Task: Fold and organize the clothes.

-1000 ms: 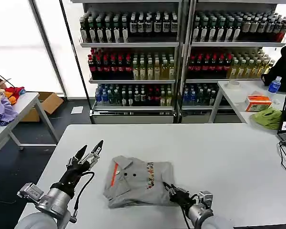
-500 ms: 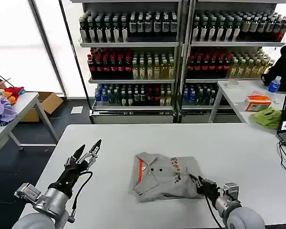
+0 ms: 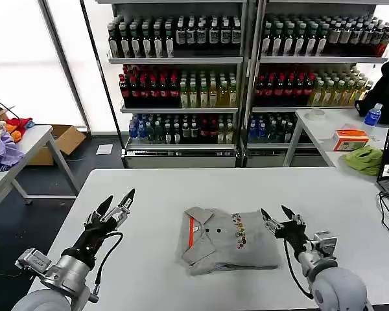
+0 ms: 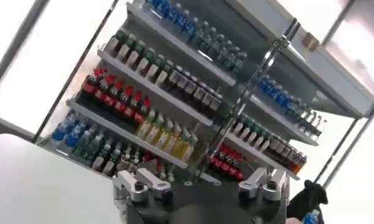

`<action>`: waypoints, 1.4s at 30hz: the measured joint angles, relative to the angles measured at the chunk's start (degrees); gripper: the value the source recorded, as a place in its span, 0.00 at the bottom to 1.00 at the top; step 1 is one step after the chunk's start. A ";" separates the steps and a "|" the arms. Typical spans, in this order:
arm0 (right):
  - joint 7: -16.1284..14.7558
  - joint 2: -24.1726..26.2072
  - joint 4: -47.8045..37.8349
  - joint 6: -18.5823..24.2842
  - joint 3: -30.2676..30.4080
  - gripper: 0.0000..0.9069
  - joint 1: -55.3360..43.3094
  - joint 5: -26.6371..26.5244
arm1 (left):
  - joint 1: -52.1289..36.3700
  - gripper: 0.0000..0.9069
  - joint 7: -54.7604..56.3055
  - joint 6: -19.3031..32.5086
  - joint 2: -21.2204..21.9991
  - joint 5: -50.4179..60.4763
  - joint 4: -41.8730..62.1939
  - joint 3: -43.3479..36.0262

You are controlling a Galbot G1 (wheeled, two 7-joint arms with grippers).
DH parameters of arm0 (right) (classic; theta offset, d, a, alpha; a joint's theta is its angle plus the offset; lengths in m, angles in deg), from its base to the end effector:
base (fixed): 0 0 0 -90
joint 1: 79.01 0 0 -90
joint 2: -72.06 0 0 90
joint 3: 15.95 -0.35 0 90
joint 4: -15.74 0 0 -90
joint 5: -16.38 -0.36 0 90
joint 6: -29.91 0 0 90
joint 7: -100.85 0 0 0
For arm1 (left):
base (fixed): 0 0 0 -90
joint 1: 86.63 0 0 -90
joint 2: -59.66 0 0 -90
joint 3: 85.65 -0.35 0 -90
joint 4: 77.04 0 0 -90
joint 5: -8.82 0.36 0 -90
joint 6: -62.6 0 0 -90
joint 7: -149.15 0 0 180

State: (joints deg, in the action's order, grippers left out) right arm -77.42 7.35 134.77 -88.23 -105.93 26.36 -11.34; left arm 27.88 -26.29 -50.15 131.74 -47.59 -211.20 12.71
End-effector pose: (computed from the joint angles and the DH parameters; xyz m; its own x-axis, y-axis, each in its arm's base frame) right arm 0.2615 -0.0748 -0.2363 -0.9351 -0.1960 0.2951 -0.1926 0.9804 0.0410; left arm 0.1981 0.0663 -0.1814 -0.9601 0.2781 0.0285 0.2183 0.8096 -0.5448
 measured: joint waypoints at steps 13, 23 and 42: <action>11.14 -7.80 -8.80 -1.97 18.46 1.00 -6.09 7.50 | 1.14 1.00 -0.70 0.00 0.65 -0.07 0.79 0.89; 15.59 -8.32 -7.83 -1.51 21.45 1.00 -6.36 7.31 | 1.47 1.00 -1.15 0.12 0.40 -0.52 1.17 1.58; -1.89 -1.13 -2.01 15.46 -11.95 1.00 5.18 -2.95 | 2.86 1.00 -3.68 2.54 -0.16 5.36 3.09 1.07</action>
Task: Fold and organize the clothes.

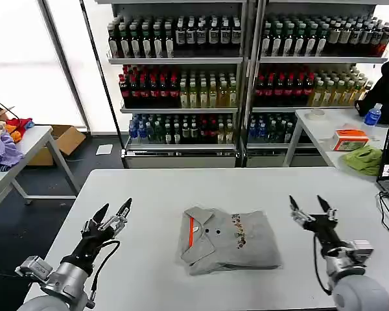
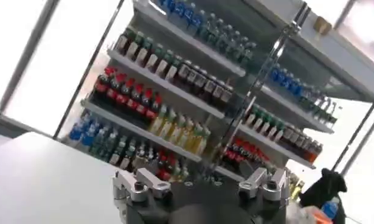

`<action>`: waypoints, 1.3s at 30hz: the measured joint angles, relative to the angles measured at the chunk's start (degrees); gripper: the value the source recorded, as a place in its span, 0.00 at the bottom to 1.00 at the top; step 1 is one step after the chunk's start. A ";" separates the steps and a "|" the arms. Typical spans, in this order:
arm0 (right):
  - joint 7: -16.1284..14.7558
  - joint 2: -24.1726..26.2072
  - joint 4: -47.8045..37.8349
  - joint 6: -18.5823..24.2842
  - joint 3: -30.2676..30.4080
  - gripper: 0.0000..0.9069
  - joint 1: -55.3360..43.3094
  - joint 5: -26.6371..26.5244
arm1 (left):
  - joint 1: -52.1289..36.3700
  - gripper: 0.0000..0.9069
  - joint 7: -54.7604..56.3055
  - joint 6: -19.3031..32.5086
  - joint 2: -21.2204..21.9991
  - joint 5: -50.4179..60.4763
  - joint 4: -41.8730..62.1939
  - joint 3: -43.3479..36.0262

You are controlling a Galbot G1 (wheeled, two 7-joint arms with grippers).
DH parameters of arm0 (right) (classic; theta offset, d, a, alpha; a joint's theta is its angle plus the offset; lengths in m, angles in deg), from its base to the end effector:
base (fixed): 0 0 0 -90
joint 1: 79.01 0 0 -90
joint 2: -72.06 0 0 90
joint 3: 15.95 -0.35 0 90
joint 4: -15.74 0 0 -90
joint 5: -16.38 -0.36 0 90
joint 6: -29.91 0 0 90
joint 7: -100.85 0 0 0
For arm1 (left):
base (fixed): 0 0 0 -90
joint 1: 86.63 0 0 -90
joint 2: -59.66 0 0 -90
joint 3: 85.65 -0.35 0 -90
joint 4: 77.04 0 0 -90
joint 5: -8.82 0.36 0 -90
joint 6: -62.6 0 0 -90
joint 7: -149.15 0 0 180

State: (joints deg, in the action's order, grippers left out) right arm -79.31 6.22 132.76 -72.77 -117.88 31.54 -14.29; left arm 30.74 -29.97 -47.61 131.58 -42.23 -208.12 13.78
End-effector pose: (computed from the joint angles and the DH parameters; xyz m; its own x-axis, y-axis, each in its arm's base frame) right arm 0.2436 -0.1368 -0.2440 -0.9971 -0.0352 0.0673 -0.0308 0.9974 0.0647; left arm 0.1945 0.0775 -0.2066 -0.9668 0.2470 0.0655 0.1856 0.8549 -0.4844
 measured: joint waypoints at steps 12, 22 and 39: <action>-8.88 -1.33 -5.20 6.94 -9.06 1.00 4.09 -1.34 | 2.58 1.00 -2.05 9.46 0.17 16.92 2.20 -3.30; -9.93 -1.72 -5.09 10.88 -7.56 1.00 7.76 -1.00 | 3.67 1.00 -5.55 17.80 1.90 29.33 4.42 -4.36; -12.24 -2.07 -2.72 11.61 -4.45 1.00 10.37 -1.12 | 5.94 1.00 -11.18 21.76 3.09 33.17 5.55 -3.25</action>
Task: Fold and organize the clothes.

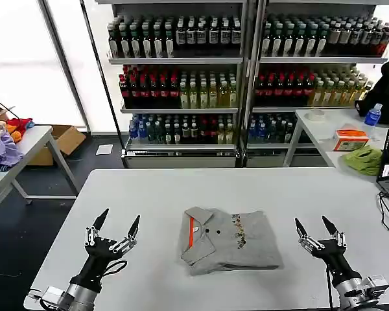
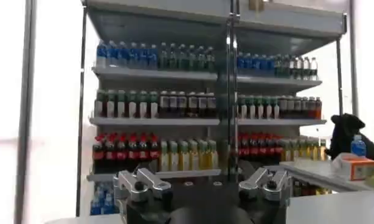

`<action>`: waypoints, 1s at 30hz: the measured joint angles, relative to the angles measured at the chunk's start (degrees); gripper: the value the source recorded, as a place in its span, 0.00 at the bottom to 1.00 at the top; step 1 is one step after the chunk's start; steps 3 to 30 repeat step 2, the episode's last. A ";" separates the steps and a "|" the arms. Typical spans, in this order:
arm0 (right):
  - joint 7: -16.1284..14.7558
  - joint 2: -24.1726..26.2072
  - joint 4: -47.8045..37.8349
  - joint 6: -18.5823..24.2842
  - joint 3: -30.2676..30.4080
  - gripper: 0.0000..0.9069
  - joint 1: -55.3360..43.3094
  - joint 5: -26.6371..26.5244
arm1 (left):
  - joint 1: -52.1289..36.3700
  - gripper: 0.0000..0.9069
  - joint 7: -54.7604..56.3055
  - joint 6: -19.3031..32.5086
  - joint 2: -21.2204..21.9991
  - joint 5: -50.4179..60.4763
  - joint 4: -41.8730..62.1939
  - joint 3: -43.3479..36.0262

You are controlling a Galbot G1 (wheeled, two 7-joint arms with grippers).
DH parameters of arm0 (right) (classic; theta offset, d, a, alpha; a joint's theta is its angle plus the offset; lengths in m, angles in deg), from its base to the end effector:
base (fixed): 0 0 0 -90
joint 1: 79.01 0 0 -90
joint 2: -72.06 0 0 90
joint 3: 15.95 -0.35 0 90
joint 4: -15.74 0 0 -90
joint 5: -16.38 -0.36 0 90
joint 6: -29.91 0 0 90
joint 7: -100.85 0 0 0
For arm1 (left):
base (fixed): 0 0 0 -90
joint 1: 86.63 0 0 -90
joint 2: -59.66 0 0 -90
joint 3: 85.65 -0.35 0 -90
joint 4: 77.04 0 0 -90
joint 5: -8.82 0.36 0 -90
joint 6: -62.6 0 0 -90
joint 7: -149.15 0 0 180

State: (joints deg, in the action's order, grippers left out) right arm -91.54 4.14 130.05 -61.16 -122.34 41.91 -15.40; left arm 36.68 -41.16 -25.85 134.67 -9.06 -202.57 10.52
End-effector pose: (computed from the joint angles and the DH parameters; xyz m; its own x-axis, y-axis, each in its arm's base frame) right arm 0.1918 -0.1616 -0.2923 -0.9904 -0.1330 0.0386 -0.1290 0.9873 0.0929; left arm 0.1732 0.0668 -0.2668 -0.9673 0.2422 -0.0757 0.2444 0.9694 -0.0211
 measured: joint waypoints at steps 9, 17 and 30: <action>-0.27 -0.04 0.19 -0.02 -0.21 1.00 0.27 -0.26 | -0.13 1.00 -0.17 -0.20 0.20 -0.29 0.25 0.18; -0.27 -0.04 0.19 -0.02 -0.21 1.00 0.27 -0.26 | -0.13 1.00 -0.17 -0.20 0.20 -0.29 0.25 0.18; -0.27 -0.04 0.19 -0.02 -0.21 1.00 0.27 -0.26 | -0.13 1.00 -0.17 -0.20 0.20 -0.29 0.25 0.18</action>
